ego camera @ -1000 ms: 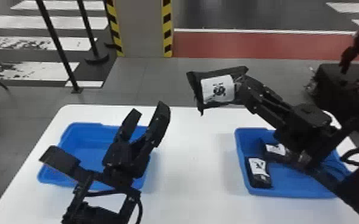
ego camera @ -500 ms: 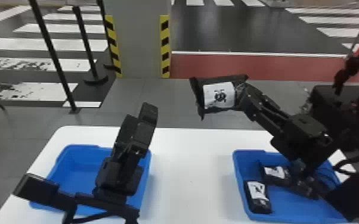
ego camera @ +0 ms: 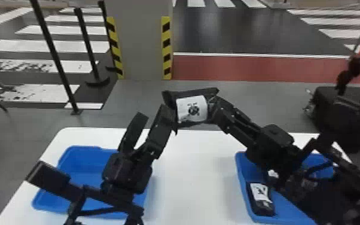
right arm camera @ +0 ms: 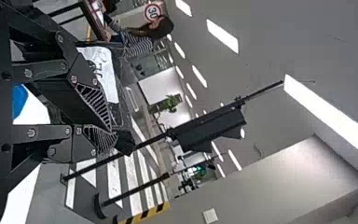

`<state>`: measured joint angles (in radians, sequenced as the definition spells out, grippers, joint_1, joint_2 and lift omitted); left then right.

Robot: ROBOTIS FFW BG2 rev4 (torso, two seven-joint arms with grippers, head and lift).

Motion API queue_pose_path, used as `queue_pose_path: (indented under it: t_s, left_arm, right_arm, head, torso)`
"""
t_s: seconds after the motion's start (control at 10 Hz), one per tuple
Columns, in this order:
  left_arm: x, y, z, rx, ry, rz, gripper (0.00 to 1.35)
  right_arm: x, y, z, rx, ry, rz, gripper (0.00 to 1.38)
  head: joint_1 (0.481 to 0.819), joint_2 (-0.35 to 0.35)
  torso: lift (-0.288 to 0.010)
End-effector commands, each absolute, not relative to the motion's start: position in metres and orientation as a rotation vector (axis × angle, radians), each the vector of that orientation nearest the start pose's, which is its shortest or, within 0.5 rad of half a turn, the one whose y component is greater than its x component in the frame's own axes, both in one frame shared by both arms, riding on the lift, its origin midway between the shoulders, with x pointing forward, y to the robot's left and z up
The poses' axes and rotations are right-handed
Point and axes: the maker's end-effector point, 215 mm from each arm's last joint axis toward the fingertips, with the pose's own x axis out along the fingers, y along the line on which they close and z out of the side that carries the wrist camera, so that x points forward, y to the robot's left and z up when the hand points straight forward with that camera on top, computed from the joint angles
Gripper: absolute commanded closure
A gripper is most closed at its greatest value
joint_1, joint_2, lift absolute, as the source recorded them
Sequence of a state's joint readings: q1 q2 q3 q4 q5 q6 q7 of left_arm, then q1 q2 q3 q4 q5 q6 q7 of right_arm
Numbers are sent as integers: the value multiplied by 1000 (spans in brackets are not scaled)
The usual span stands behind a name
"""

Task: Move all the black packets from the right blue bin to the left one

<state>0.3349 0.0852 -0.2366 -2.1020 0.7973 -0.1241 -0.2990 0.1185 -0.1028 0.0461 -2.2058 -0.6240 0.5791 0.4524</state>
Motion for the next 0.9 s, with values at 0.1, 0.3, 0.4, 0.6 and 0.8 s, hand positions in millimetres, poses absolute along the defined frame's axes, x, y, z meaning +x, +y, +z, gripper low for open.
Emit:
queue_pose_path:
  t_s: [0.1,0.3,0.4,0.6,0.8]
  left_arm:
    - [450,90,-168,-756,-305,-547,125]
    - [451,88,-164,-734,-308,-555,127]
    - [452,83,-168,-721,-288,-565,144]
    - [447,91,-162,-696,-277,-512,966]
    - [443,94,-159,-652,-249,-484,1188]
  right_arm:
    - [467,-18,-180,494,18,896,1240]
    - [466,-3,-178,502,24,937,1240]
    - [461,4,-179,508,32,958,1240]
    - [454,13,-183,524,46,983,1240]
    - [457,13,-185,526,47,980,1240]
  head:
    - [588,62]
    - [590,90]
    - [589,99]
    - [592,112]
    - [597,129]
  torso:
    - [-110]
    - [-110]
    - [-110]
    - [-110]
    - [-110]
